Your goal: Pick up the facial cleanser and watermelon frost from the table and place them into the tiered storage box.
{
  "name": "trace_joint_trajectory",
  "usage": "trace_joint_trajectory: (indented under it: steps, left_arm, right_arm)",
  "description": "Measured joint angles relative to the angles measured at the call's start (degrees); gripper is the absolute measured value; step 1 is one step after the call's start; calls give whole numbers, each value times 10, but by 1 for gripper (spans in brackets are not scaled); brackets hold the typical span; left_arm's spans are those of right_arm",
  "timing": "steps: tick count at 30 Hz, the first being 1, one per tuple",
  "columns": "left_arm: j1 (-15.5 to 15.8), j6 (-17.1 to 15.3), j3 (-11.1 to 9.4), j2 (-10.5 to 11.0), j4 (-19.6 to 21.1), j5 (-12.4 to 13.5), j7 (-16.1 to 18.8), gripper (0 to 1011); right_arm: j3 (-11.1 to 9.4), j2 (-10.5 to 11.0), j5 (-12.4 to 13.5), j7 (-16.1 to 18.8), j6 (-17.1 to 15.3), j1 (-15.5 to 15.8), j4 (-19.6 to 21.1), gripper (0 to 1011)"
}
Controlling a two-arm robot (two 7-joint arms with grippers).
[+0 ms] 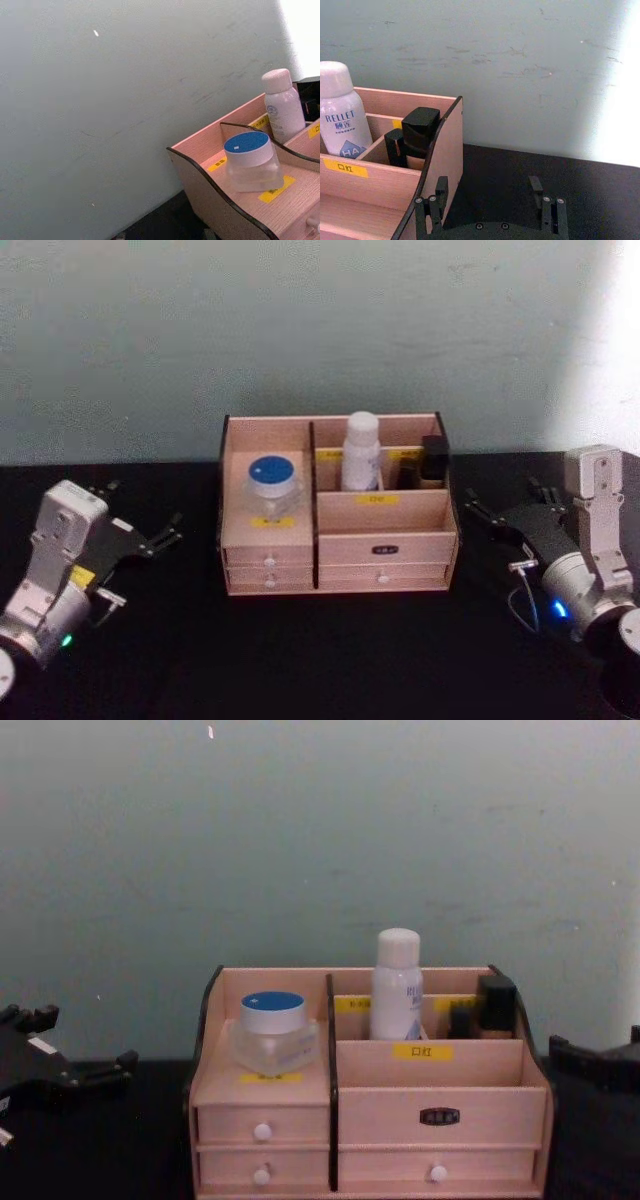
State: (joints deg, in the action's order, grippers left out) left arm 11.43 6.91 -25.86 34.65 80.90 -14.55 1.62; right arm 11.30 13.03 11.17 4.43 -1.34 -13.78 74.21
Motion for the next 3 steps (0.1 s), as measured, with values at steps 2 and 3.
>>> trace_joint_trajectory:
  steps: [2, 3]
  left_arm:
    - [0, 0, 0, 0, 0, 0, 0, 1001]
    - [0, 0, 0, 0, 0, 0, 0, 1001]
  right_arm:
    - [0, 0, 0, 0, 0, 0, 0, 1002]
    - [0, 0, 0, 0, 0, 0, 0, 1002]
